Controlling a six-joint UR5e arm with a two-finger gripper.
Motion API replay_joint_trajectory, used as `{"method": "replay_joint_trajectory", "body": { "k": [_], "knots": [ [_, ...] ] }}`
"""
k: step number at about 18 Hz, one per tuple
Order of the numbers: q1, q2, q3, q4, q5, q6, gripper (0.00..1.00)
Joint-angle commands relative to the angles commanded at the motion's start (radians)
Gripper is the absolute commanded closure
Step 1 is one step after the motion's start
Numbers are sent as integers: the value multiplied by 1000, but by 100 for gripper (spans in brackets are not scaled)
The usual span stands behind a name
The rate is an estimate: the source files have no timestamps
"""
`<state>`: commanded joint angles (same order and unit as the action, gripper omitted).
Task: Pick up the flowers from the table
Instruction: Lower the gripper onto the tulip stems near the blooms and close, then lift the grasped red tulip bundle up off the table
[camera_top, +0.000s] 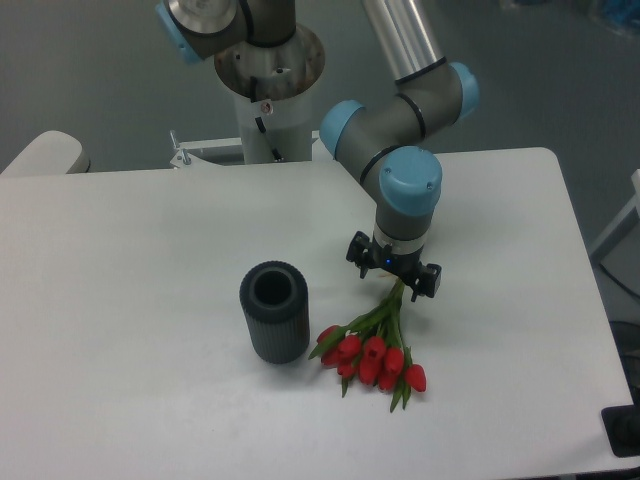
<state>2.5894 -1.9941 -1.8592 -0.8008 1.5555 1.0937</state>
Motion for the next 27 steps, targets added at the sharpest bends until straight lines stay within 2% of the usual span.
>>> {"method": "replay_joint_trajectory", "body": {
  "k": [6,11,13,14,15,22,24,27],
  "knots": [
    [-17,-35,-3,40,0,-11,0],
    [-18,-38,1,46,-2,-14,1],
    [-18,-45,5,69,-3,-15,36],
    [-18,-46,5,71,-3,-14,50],
    [-18,-46,6,71,-3,-14,60],
    [-17,-55,43,69,-3,-8,76],
    [-17,-55,52,68,-3,-8,76],
    [-15,-66,116,60,-14,-11,76]
  ]
}}
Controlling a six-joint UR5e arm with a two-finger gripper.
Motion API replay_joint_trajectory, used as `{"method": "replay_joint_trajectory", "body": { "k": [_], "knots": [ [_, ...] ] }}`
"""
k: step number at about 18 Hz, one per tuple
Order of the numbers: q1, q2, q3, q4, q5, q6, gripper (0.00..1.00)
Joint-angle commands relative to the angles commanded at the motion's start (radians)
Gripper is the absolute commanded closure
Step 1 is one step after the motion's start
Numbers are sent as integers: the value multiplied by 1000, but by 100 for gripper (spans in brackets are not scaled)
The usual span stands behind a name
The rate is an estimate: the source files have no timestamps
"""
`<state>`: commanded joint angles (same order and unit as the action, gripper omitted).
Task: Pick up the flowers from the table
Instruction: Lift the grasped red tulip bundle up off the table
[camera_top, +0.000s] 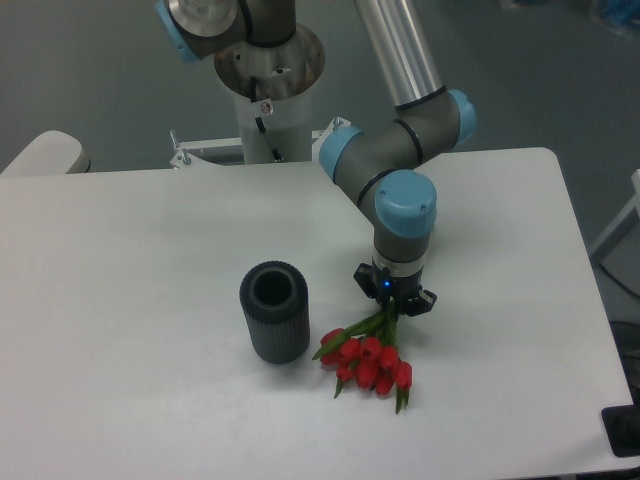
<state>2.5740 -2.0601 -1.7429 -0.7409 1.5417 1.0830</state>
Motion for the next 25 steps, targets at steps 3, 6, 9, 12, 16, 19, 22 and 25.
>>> {"method": "replay_joint_trajectory", "body": {
  "k": [3,6,9,12,16,19,22,25],
  "knots": [
    [6,2,55,-6,-61,-3,76],
    [3,17,132,-72,-121,-14,76],
    [-8,23,238,-149,-190,-69,76],
    [-8,32,324,-187,-287,-87,76],
    [24,55,342,-181,-431,-91,76],
    [49,77,339,-172,-534,-89,76],
    [90,87,342,-170,-647,-89,76],
    [115,97,339,-169,-725,-87,76]
  ]
}}
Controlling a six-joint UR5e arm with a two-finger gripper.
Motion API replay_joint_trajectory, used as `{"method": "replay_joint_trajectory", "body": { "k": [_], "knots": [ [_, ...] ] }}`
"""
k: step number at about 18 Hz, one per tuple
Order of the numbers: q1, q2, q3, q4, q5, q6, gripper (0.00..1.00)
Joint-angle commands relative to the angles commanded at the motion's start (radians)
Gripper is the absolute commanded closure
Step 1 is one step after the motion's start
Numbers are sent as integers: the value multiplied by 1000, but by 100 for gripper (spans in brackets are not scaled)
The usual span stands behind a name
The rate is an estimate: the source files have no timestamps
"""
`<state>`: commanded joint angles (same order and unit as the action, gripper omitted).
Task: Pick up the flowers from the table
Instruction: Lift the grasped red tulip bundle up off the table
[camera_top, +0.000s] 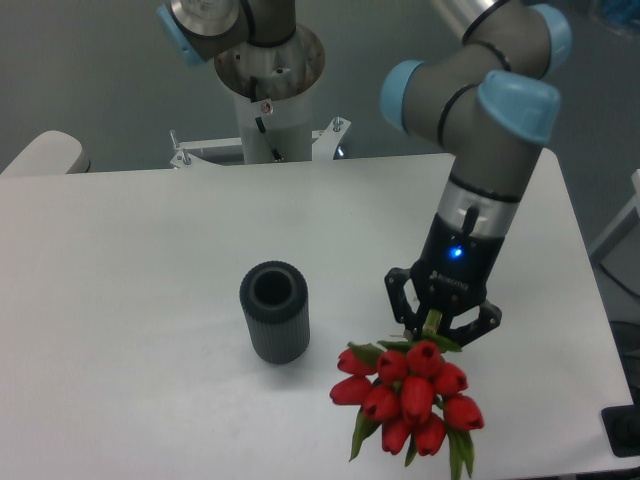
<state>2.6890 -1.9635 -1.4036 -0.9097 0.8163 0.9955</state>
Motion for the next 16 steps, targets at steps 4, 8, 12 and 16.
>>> {"method": "replay_joint_trajectory", "body": {
  "k": [4,8,12,16],
  "knots": [
    [2,11,-3,2,-37,9,76],
    [-8,14,-8,21,-45,8,76],
    [-11,14,-9,23,-46,11,76],
    [-12,14,-3,23,-46,11,76]
  ]
}}
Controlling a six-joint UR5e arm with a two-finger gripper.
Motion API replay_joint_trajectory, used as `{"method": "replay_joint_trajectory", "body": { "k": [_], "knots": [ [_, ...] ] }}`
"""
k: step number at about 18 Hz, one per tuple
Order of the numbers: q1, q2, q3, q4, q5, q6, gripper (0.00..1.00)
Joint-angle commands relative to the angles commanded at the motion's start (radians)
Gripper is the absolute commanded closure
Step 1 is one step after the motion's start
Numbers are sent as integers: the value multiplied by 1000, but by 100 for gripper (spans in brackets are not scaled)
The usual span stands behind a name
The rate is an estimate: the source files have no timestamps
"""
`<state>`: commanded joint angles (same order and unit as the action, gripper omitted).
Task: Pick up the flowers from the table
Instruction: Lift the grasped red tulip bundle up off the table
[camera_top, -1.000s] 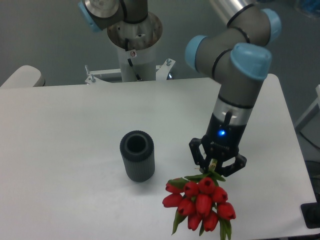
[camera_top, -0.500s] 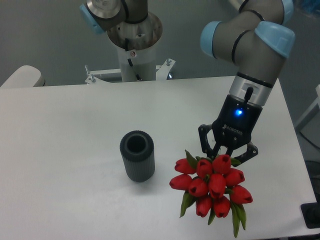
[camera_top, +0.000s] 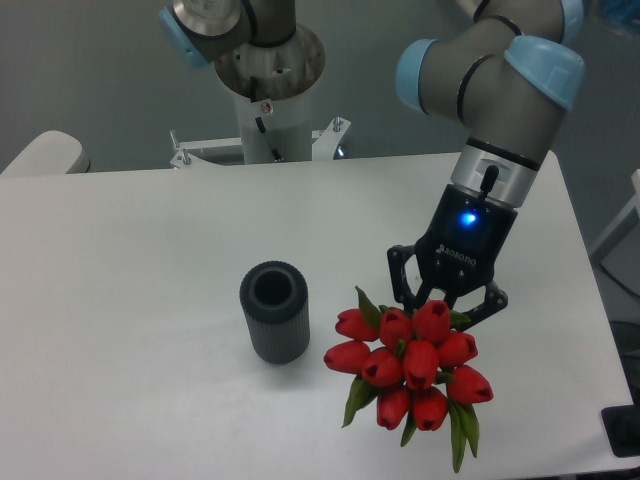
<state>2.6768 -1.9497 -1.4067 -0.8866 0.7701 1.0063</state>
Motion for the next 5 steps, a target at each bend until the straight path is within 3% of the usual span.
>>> {"method": "replay_joint_trajectory", "body": {
  "k": [5],
  "knots": [
    [0,-2,3,0,0,3,76]
  ]
}}
